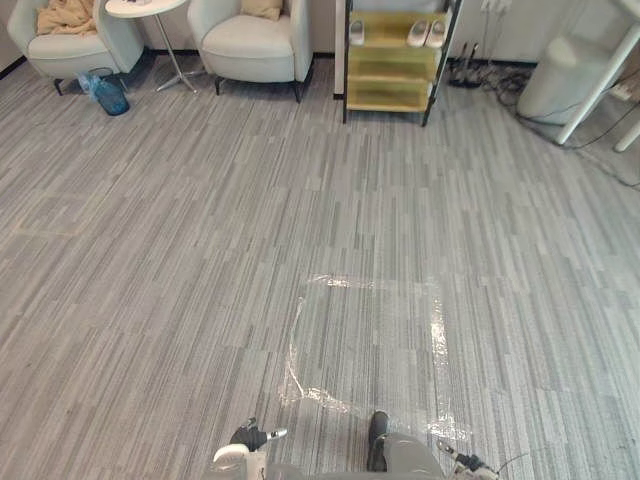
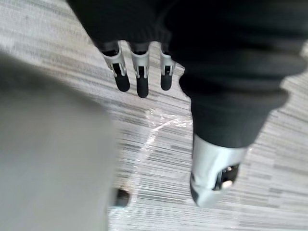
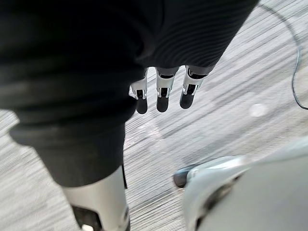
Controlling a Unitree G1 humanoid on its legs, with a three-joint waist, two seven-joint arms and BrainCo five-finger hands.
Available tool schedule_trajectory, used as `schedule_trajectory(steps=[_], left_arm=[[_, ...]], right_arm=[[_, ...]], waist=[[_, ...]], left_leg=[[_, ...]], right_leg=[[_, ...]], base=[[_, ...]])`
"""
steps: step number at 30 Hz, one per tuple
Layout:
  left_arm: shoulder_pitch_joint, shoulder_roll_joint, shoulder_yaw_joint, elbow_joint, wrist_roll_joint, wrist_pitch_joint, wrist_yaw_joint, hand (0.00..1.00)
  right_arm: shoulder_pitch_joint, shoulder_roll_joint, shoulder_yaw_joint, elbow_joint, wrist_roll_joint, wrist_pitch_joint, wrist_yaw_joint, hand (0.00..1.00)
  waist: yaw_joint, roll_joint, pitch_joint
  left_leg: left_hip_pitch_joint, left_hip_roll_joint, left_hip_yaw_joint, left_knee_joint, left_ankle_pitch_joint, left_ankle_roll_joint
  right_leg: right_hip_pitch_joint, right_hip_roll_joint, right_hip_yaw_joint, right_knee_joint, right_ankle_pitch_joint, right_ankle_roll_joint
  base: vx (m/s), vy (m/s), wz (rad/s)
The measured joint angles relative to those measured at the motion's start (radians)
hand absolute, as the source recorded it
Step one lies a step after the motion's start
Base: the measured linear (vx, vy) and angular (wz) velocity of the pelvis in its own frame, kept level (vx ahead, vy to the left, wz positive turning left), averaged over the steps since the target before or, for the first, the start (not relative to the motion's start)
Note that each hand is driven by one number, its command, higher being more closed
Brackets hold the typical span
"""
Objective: Pick up cushions and gather them together orderly.
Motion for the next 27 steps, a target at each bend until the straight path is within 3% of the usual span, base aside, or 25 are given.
schedule_trajectory(steps=[3, 4, 5, 6, 7, 8, 10, 13, 15, 18, 21, 22, 23, 24, 26, 27], left_arm=[[-0.005, 0.001, 0.000, -0.026, 0.001, -0.006, 0.000, 0.00], [-0.008, -0.002, -0.002, -0.030, 0.002, -0.005, 0.000, 0.00], [0.002, -0.012, -0.011, -0.029, 0.003, -0.005, -0.001, 0.00], [0.004, -0.014, -0.009, -0.028, 0.002, -0.005, -0.002, 0.00], [0.000, -0.007, -0.006, -0.023, 0.006, -0.005, -0.001, 0.00], [-0.003, 0.003, -0.009, -0.021, 0.010, -0.005, -0.002, 0.00], [-0.013, 0.018, -0.009, -0.017, 0.012, -0.005, -0.009, 0.00], [-0.011, 0.018, -0.006, -0.009, 0.011, -0.004, -0.009, 0.00], [-0.008, 0.024, -0.011, 0.011, 0.011, 0.000, -0.009, 0.00], [-0.009, 0.041, -0.044, 0.026, 0.011, 0.002, -0.008, 0.00], [-0.009, 0.048, -0.058, 0.027, 0.011, 0.001, -0.008, 0.00], [-0.009, 0.051, -0.058, 0.027, 0.011, 0.001, -0.007, 0.00], [-0.010, 0.058, -0.057, 0.027, 0.011, 0.001, -0.007, 0.00], [-0.012, 0.062, -0.056, 0.029, 0.011, 0.001, -0.008, 0.00], [-0.002, 0.030, -0.052, 0.029, 0.011, 0.002, -0.009, 0.00], [0.002, 0.026, -0.049, 0.029, 0.011, 0.002, -0.009, 0.00]], right_arm=[[-0.022, 0.001, -0.019, -0.008, 0.014, 0.000, -0.007, 0.00], [-0.021, -0.002, -0.035, -0.007, 0.014, 0.000, -0.007, 0.00], [-0.011, -0.011, -0.038, -0.007, 0.014, 0.000, -0.007, 0.00], [-0.008, -0.012, -0.038, -0.007, 0.014, 0.000, -0.007, 0.00], [0.002, -0.002, -0.035, -0.007, 0.013, 0.001, -0.006, 0.00], [0.002, 0.012, -0.026, -0.007, 0.012, 0.001, -0.005, 0.00], [0.007, 0.025, -0.028, -0.007, 0.011, 0.001, -0.002, 0.00], [0.006, 0.020, -0.031, -0.012, 0.002, -0.001, 0.002, 0.00], [0.015, 0.032, -0.031, -0.013, -0.007, 0.001, 0.008, 0.00], [0.042, 0.036, -0.041, -0.010, -0.007, 0.001, 0.012, 0.00], [0.049, 0.035, -0.048, -0.006, -0.008, 0.002, 0.012, 0.00], [0.051, 0.037, -0.049, -0.006, -0.007, 0.002, 0.013, 0.00], [0.060, 0.046, -0.052, -0.005, -0.007, 0.002, 0.013, 0.00], [0.067, 0.048, -0.054, -0.004, -0.007, 0.002, 0.013, 0.00], [0.071, 0.037, -0.085, 0.008, -0.008, 0.003, 0.013, 0.00], [0.068, 0.034, -0.085, 0.008, -0.008, 0.003, 0.013, 0.00]], waist=[[0.003, -0.023, 0.014], [0.006, -0.020, 0.010], [0.015, 0.004, -0.005], [0.020, 0.007, -0.006], [0.046, -0.008, -0.009], [0.046, -0.027, -0.023], [0.046, -0.063, -0.021], [0.049, -0.065, -0.025], [0.043, -0.065, -0.027], [0.028, -0.065, -0.038], [0.001, -0.065, -0.040], [-0.010, -0.074, -0.045], [-0.012, -0.098, -0.050], [-0.013, -0.106, -0.047], [-0.008, -0.070, -0.058], [-0.008, -0.066, -0.057]], left_leg=[[-0.078, -0.068, 0.057, -0.219, -0.040, 0.020], [-0.082, -0.114, 0.052, -0.420, -0.016, 0.012], [-0.079, -0.136, 0.026, -0.668, 0.083, -0.001], [-0.079, -0.137, 0.020, -0.697, 0.143, 0.009], [-0.032, -0.154, 0.011, -0.746, 0.239, 0.054], [-0.025, -0.173, 0.012, -0.756, 0.234, 0.060], [-0.028, -0.195, 0.020, -0.693, 0.192, 0.117], [0.030, -0.194, 0.055, -0.678, 0.126, 0.128], [0.148, -0.195, 0.098, -0.738, 0.100, 0.139], [0.240, -0.199, 0.125, -0.814, 0.099, 0.138], [0.250, -0.193, 0.101, -0.810, 0.098, 0.135], [0.251, -0.191, 0.080, -0.807, 0.090, 0.123], [0.251, -0.210, 0.049, -0.805, 0.081, 0.108], [0.253, -0.219, 0.034, -0.803, 0.079, 0.105], [0.248, -0.191, -0.031, -0.801, 0.065, 0.086], [0.248, -0.183, -0.039, -0.800, 0.061, 0.080]], right_leg=[[0.109, -0.041, 0.010, -0.088, -0.004, 0.008], [0.127, -0.056, 0.008, -0.104, -0.014, 0.026], [0.146, -0.050, 0.011, -0.119, -0.026, 0.044], [0.155, -0.047, 0.013, -0.125, -0.030, 0.051], [0.189, -0.052, 0.035, -0.139, -0.044, 0.072], [0.190, -0.072, 0.036, -0.137, -0.055, 0.090], [0.202, -0.102, 0.042, -0.111, -0.073, 0.118], [0.161, -0.120, 0.095, 0.066, -0.108, 0.170], [0.018, -0.158, 0.139, 0.439, -0.129, 0.216], [-0.054, -0.212, 0.025, 0.464, -0.172, 0.196], [-0.078, -0.189, 0.010, 0.301, -0.155, 0.179], [-0.079, -0.159, 0.033, 0.191, -0.105, 0.169], [-0.079, -0.142, 0.077, 0.087, 0.019, 0.158], [-0.079, -0.143, 0.082, 0.077, 0.024, 0.144], [-0.052, -0.125, 0.043, 0.053, 0.014, 0.134], [-0.042, -0.119, 0.032, 0.042, 0.015, 0.133]], base=[[0.36, -0.013, -0.06], [0.29, 0.084, 0.02], [0.30, 0.109, 0.00], [0.36, 0.152, -0.21], [0.37, 0.137, -0.14], [0.37, 0.123, -0.02], [0.33, 0.104, 0.05], [0.28, 0.138, -0.36], [0.27, 0.163, -0.51], [0.24, 0.110, -0.24], [0.21, -0.010, 0.18], [0.16, -0.074, 0.43], [0.21, -0.109, 0.50], [0.24, -0.175, 0.48], [0.23, -0.181, 0.36], [0.13, -0.112, 0.33]])
